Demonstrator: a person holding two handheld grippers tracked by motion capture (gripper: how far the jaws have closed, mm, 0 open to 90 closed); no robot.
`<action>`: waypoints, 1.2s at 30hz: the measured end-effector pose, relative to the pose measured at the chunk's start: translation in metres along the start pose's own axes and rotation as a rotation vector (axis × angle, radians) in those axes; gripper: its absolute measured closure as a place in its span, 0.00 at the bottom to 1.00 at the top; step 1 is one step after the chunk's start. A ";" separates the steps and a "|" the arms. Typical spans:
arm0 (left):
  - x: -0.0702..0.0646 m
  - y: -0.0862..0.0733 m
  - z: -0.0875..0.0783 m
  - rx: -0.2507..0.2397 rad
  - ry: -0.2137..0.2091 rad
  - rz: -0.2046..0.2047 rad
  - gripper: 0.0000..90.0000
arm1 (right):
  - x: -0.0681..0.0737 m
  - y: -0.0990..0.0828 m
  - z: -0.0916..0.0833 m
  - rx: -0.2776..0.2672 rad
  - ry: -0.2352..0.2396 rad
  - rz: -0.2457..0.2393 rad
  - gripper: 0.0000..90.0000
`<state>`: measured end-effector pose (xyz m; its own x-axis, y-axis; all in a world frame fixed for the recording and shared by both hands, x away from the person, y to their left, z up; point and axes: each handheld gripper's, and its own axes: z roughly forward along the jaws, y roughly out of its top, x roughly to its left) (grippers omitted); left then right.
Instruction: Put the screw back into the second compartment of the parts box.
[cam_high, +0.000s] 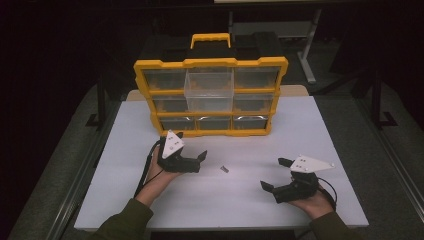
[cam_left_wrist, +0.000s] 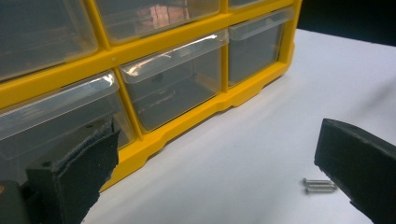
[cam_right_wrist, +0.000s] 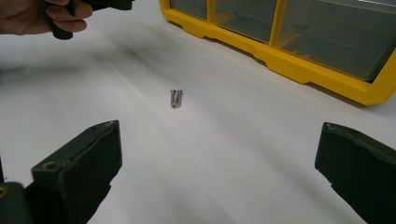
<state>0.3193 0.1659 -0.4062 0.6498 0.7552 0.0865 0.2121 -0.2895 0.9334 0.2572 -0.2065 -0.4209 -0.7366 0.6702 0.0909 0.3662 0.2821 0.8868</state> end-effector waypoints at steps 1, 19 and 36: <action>0.000 0.000 0.000 0.000 0.000 0.000 0.00 | 0.000 0.000 0.000 0.000 0.000 0.000 0.00; 0.010 -0.014 -0.046 -0.023 -0.036 -0.021 0.00 | 0.000 0.000 0.001 0.007 -0.004 -0.003 0.00; 0.018 -0.028 -0.079 -0.067 -0.039 -0.061 0.00 | -0.001 0.002 0.004 0.022 0.007 0.002 0.00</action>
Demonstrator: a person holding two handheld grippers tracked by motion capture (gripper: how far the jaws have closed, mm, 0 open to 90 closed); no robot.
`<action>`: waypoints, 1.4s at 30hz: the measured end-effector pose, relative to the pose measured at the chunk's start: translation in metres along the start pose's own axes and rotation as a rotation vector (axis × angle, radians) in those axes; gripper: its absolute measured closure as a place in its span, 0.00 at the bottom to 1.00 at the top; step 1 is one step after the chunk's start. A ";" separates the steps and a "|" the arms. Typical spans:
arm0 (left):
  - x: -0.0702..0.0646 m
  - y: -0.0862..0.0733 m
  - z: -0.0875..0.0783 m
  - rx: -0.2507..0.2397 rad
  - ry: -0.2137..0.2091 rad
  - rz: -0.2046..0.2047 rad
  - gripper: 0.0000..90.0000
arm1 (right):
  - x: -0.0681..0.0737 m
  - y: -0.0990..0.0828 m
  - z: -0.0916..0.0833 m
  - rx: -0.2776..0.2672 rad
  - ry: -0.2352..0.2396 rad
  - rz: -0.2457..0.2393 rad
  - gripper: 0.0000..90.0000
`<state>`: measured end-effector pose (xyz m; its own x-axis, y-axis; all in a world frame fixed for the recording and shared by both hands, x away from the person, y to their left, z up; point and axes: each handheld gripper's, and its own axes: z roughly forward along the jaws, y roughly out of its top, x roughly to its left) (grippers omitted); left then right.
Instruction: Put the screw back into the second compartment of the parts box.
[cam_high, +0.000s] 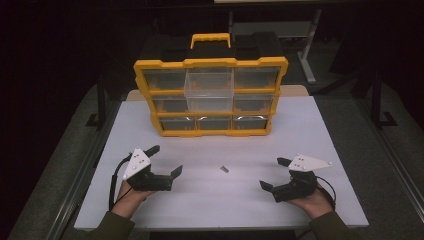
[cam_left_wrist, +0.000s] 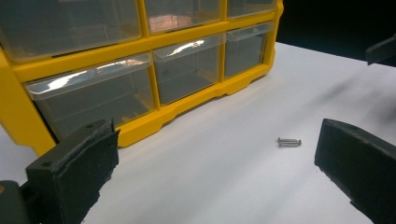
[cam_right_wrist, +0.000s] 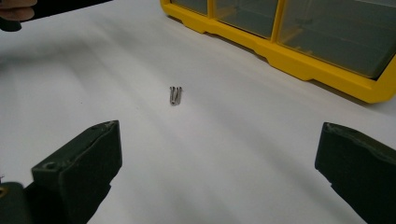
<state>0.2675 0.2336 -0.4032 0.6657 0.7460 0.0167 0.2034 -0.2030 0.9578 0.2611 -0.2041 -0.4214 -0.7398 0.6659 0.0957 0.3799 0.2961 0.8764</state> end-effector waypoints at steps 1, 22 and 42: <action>0.000 -0.001 -0.002 -0.001 0.001 0.001 0.00 | 0.000 0.000 0.001 0.002 0.002 0.001 0.00; 0.003 -0.013 -0.024 0.005 0.014 -0.014 0.00 | -0.001 0.028 0.026 0.080 0.062 -0.019 0.00; 0.000 -0.015 -0.030 0.016 0.003 -0.056 0.02 | -0.005 0.056 0.054 0.153 0.075 -0.039 0.00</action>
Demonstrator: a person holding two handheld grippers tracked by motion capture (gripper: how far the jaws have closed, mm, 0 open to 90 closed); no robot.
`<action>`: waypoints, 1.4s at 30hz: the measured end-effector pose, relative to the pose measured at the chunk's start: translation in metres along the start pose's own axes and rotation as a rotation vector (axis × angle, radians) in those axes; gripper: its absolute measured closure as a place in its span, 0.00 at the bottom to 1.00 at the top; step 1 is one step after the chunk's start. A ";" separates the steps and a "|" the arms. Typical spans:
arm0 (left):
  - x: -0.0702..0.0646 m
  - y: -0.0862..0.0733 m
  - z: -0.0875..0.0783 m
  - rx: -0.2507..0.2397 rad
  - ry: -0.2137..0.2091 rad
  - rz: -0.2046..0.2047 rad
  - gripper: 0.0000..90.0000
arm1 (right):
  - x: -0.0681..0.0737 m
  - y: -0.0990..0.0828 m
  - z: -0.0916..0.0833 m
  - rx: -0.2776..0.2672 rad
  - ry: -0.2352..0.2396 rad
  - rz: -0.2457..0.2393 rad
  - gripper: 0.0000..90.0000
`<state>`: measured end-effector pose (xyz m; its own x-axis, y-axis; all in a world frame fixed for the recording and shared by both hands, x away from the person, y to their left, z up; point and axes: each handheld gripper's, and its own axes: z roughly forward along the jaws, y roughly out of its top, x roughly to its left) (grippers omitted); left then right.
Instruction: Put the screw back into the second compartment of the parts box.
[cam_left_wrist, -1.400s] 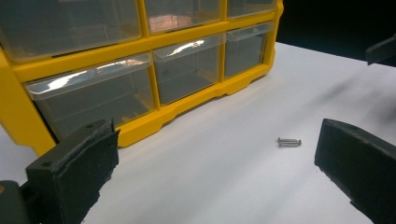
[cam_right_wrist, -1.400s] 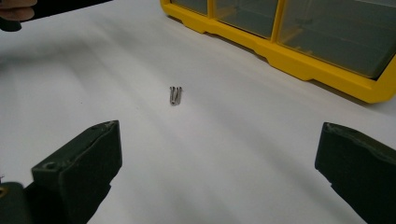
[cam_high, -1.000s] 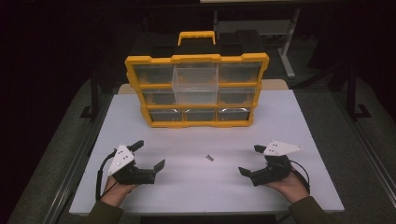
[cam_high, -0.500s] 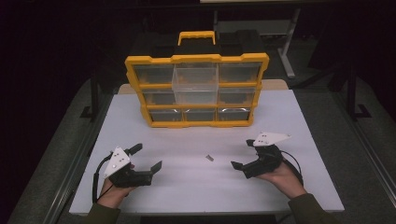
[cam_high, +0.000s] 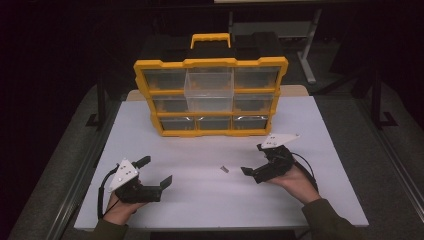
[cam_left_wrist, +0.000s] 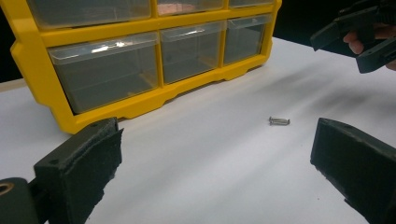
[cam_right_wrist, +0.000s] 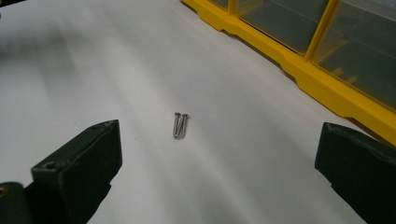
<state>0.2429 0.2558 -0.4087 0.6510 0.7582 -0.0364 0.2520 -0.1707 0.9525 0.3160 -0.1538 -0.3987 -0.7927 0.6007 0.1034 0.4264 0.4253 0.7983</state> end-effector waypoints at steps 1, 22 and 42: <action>0.000 0.000 0.000 0.000 0.000 0.000 0.00 | 0.000 0.000 0.000 0.000 0.000 0.000 0.00; 0.001 -0.001 0.000 0.010 -0.028 -0.009 0.00 | -0.009 0.028 0.028 0.045 0.049 -0.001 0.04; 0.002 -0.002 -0.001 0.016 -0.041 -0.013 0.00 | -0.011 0.039 0.056 0.121 0.085 0.008 0.32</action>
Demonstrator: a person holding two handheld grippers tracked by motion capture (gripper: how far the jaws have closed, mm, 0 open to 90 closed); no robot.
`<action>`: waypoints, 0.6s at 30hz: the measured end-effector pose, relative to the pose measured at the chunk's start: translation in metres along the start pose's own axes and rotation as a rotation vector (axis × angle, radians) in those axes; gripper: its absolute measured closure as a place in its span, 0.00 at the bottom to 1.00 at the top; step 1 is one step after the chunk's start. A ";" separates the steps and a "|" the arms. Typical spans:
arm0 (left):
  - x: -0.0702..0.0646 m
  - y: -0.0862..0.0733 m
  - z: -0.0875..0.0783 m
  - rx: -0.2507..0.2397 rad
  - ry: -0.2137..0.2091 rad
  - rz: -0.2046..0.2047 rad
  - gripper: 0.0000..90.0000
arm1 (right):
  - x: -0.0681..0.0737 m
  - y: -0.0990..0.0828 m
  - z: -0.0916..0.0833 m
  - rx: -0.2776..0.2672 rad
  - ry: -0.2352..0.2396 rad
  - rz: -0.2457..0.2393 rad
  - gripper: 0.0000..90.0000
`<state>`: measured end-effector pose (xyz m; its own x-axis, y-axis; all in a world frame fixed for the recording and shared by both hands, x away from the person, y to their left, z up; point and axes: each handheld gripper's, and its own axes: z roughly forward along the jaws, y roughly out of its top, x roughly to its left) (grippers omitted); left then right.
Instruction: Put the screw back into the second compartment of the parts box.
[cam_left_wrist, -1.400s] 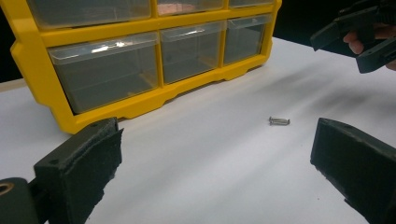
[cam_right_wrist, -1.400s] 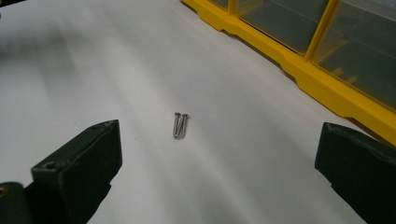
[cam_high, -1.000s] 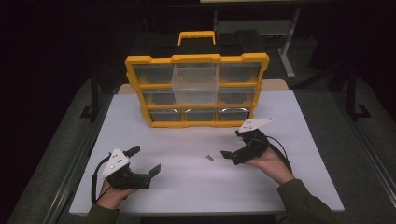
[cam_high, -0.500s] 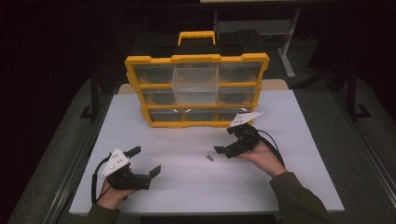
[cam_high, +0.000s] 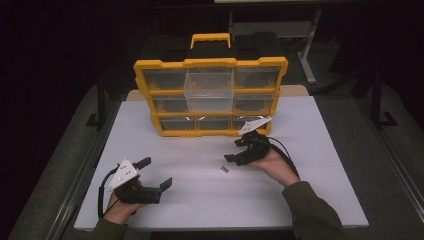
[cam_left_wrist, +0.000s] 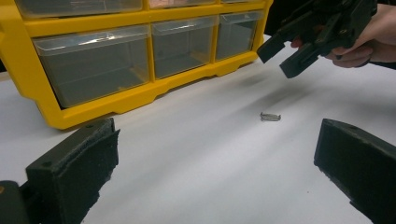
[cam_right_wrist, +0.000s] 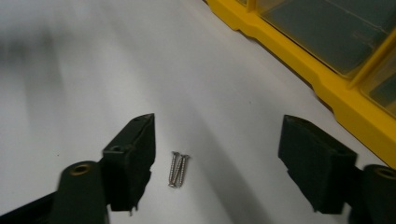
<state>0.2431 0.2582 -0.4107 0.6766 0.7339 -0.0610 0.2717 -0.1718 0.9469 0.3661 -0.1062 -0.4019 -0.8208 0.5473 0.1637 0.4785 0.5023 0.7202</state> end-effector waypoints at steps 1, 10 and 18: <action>0.000 0.000 0.000 0.000 0.000 0.000 0.00 | 0.000 0.000 0.000 0.000 0.000 0.000 0.32; 0.000 0.000 0.000 -0.004 -0.006 0.002 0.00 | 0.002 0.001 0.011 0.042 0.022 -0.022 0.57; 0.000 0.000 0.000 -0.006 -0.008 -0.006 0.00 | 0.001 -0.002 0.024 0.095 0.047 -0.053 0.76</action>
<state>0.2433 0.2584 -0.4105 0.6806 0.7295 -0.0689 0.2712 -0.1634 0.9486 0.3717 -0.0904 -0.4189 -0.8583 0.4876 0.1600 0.4598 0.5922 0.6618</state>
